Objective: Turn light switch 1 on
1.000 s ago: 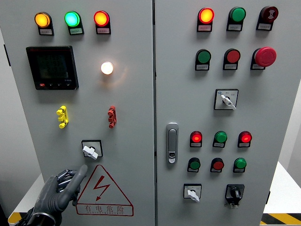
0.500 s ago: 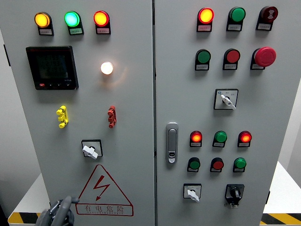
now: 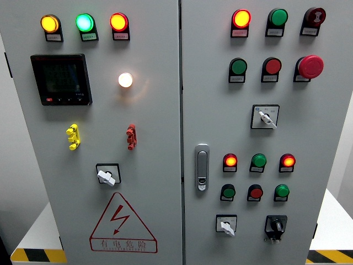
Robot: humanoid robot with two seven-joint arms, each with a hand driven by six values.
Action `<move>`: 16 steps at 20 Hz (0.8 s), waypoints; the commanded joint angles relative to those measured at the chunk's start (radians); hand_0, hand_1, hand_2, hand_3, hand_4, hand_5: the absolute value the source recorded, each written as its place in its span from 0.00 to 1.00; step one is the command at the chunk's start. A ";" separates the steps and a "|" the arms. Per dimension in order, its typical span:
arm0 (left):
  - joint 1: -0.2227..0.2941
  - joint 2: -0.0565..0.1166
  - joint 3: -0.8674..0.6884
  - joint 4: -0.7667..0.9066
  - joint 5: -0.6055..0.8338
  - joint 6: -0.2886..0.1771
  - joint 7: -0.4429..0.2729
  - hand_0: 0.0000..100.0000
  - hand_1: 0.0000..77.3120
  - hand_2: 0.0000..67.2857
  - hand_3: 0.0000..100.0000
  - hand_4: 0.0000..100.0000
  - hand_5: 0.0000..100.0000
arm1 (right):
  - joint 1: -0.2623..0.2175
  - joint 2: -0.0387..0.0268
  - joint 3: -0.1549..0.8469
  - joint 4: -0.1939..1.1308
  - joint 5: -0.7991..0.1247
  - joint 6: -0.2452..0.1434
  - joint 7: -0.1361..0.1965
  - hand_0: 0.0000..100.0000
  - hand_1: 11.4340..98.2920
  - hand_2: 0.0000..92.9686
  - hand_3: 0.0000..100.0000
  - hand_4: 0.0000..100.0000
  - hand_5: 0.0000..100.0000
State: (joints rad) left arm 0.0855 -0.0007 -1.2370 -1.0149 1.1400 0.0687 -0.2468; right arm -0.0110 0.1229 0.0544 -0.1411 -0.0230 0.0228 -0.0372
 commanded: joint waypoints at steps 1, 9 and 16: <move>-0.021 0.011 0.141 0.253 -0.122 -0.007 -0.096 0.00 0.30 0.48 0.67 0.91 0.91 | 0.000 -0.0002 -0.001 0.000 0.000 0.000 0.000 0.00 0.10 0.00 0.20 0.19 0.10; -0.147 -0.061 0.799 0.977 -0.815 -0.401 -0.233 0.00 0.12 0.30 0.21 0.48 0.67 | 0.000 0.0013 -0.001 0.000 0.000 0.000 0.000 0.00 0.10 0.00 0.20 0.19 0.10; -0.122 -0.058 0.988 1.058 -1.034 -0.423 0.121 0.00 0.00 0.09 0.00 0.05 0.12 | 0.000 0.0013 0.001 0.000 0.000 0.000 0.000 0.00 0.08 0.00 0.20 0.19 0.10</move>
State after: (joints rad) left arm -0.0430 -0.0640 -0.2669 0.0241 0.1063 -0.3566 -0.2145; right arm -0.0108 0.1243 0.0537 -0.1411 -0.0230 0.0230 -0.0368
